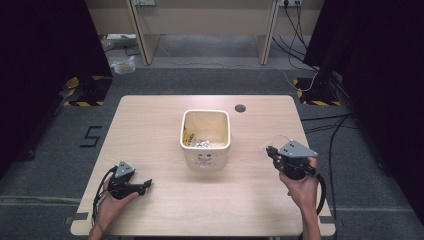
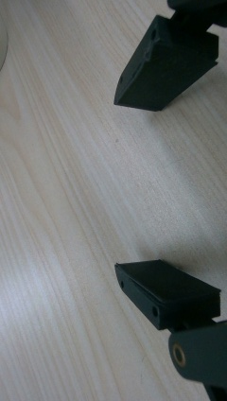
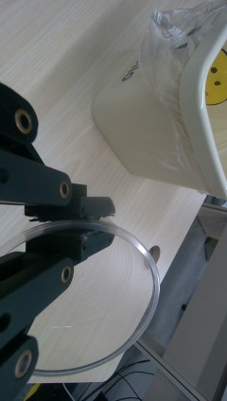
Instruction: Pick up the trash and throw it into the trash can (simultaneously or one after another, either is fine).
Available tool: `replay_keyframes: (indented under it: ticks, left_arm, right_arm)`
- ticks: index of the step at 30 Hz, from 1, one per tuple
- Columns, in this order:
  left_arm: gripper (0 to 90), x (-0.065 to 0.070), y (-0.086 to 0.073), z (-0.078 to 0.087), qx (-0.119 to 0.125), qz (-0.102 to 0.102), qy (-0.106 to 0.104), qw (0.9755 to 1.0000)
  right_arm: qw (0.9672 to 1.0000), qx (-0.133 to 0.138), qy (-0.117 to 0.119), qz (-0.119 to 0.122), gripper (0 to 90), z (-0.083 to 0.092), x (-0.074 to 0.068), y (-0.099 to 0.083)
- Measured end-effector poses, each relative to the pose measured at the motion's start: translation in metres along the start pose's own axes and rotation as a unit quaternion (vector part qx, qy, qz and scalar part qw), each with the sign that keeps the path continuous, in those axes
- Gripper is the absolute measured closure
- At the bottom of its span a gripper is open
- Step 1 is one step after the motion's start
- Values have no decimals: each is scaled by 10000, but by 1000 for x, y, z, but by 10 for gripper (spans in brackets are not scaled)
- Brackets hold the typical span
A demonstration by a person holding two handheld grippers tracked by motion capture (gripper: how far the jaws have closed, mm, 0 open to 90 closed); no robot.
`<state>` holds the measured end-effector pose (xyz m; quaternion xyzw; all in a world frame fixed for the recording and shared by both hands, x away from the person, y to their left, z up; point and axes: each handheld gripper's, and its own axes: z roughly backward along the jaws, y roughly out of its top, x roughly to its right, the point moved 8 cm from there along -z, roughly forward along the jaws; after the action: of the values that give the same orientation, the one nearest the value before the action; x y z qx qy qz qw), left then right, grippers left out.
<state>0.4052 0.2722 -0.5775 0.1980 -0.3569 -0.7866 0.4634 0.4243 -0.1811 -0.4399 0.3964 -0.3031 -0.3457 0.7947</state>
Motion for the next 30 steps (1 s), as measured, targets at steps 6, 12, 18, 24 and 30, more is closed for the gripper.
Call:
replay_keyframes:
  ticks: [6,12,18,24,30]
  left_arm:
    - [163,0,0,0,-9,-2,-3,10000]
    - [162,0,0,0,-3,-2,0,10000]
    - [162,0,0,0,5,0,-2,10000]
    - [162,0,0,0,-12,-3,-3,10000]
    - [163,0,0,0,-11,-3,-3,10000]
  right_arm:
    - [10000,29,10,48,855,-1,-2,4]
    - [10000,59,13,54,855,-1,-2,6]
    - [9999,74,30,100,855,-3,-5,9]
    - [9998,93,88,121,855,-4,-8,14]
    - [9996,152,124,185,855,-7,-12,24]
